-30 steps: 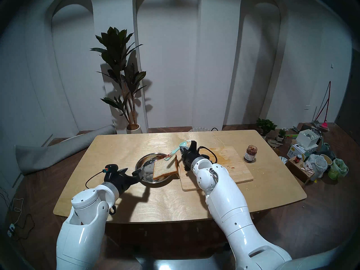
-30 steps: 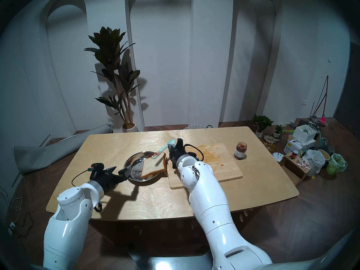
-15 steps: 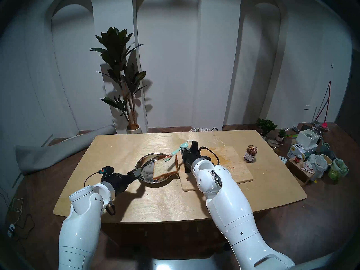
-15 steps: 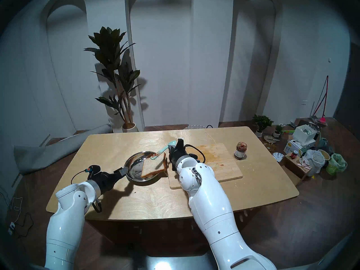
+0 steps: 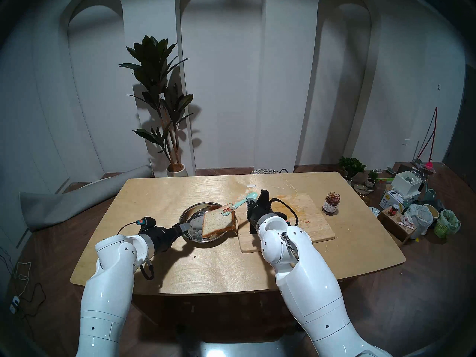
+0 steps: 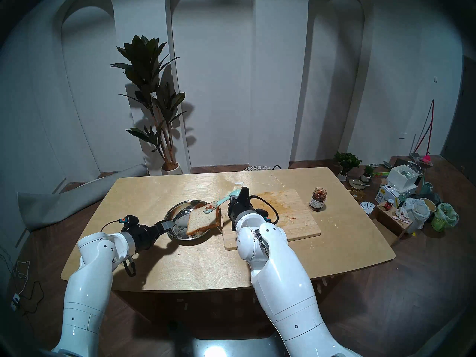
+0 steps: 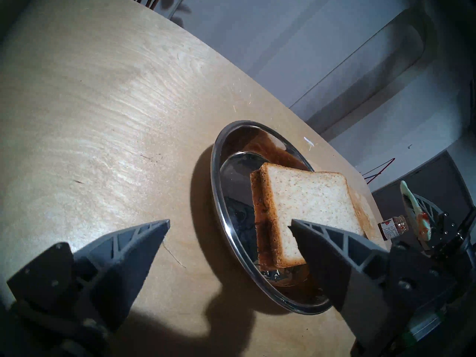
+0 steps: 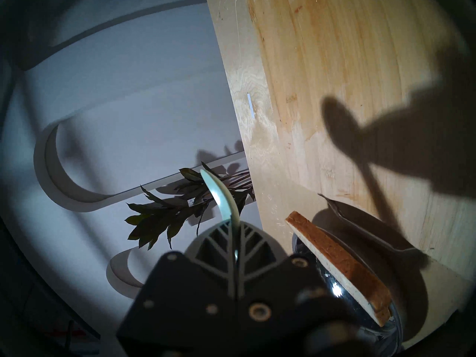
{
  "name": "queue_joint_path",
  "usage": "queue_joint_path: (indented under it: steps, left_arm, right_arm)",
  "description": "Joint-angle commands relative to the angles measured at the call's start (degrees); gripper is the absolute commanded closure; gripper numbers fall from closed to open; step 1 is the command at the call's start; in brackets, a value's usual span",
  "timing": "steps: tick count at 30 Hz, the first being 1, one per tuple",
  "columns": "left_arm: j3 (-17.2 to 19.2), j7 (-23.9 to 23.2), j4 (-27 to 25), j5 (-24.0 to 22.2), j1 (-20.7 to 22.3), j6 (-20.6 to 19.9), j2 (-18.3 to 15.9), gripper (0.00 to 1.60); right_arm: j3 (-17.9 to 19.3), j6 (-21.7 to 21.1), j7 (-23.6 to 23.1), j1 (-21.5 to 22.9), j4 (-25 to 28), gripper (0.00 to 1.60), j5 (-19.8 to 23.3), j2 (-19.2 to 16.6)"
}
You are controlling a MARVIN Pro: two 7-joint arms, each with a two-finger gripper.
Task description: Spread jam over the slice of bread with the knife
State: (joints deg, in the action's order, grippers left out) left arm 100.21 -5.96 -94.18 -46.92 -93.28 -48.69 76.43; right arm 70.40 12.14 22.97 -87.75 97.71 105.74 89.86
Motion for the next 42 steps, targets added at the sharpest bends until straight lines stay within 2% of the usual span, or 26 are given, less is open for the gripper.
queue_joint_path:
  steps: [1,6,15,18,20,21,22,25,27,29,30,32,34,36,40,42]
  left_arm:
    - [0.2,1.6,-0.6,-1.0,4.1,-2.4,0.7,0.0]
    - [-0.5,3.0,0.6,-1.1,5.0,-3.4,1.0,0.0]
    - [-0.9,4.9,1.5,-1.3,5.7,-4.1,1.3,0.0]
    - [-0.9,5.1,1.4,-1.5,5.7,-4.2,1.3,0.09]
    - [-1.0,5.3,1.3,-1.6,5.7,-4.4,1.3,0.08]
    - [-1.1,5.7,1.1,-1.4,5.7,-4.6,1.3,0.17]
    - [-1.1,5.8,1.1,-1.5,5.7,-4.6,1.3,0.33]
    - [-1.2,6.0,1.1,-1.6,5.7,-4.8,1.2,0.4]
    - [-1.4,6.1,1.2,-1.5,5.8,-4.8,1.2,0.51]
    - [-1.6,6.2,1.3,-1.4,5.8,-4.9,1.1,0.67]
    - [-1.6,6.3,1.3,-1.5,5.8,-4.9,1.3,0.82]
    - [-1.8,6.4,1.3,-1.3,5.8,-4.8,1.2,0.83]
    - [-1.9,6.5,1.2,-1.3,5.8,-4.7,1.2,0.96]
    - [-2.0,6.7,1.2,-1.3,5.8,-4.7,1.2,0.89]
    - [-2.2,7.1,1.2,-1.2,5.9,-4.5,1.3,0.9]
    - [-2.4,7.4,1.2,-1.0,5.9,-4.3,1.3,0.97]
  right_arm:
    - [-0.8,2.7,0.6,-2.7,6.0,1.6,-2.5,-0.7]
    - [-1.5,2.8,-1.3,-2.5,4.2,1.6,-3.7,-1.4]
    - [-1.7,2.3,-4.2,-0.9,0.1,1.6,-3.3,-0.8]
    - [-1.8,2.2,-4.9,-0.2,-0.9,1.6,-3.2,-0.6]
    - [-2.0,2.3,-5.5,0.5,-1.7,1.6,-3.6,-0.4]
    - [-1.9,2.0,-5.5,0.8,-2.1,1.6,-3.1,-0.2]
    - [-1.9,2.0,-5.6,1.0,-2.4,1.6,-3.2,-0.1]
    - [-2.0,1.9,-6.8,1.8,-3.7,1.6,-3.5,0.0]
    - [-2.1,1.9,-7.2,2.3,-4.5,1.6,-3.7,0.2]
    - [-2.5,1.8,-8.5,2.8,-5.4,1.6,-4.4,0.0]
    - [-2.5,1.6,-8.8,3.0,-5.8,1.6,-4.4,0.0]
    - [-3.4,1.6,-10.9,3.3,-6.7,1.6,-6.0,-0.5]
    - [-4.5,1.3,-13.0,3.4,-7.4,1.6,-7.8,-1.2]
    - [-5.5,1.1,-15.0,3.4,-8.1,1.6,-9.3,-1.6]
    - [-7.2,2.0,-18.0,3.5,-9.7,1.6,-12.8,-1.9]
    - [-7.7,2.4,-19.8,3.7,-10.8,1.6,-13.9,-1.9]
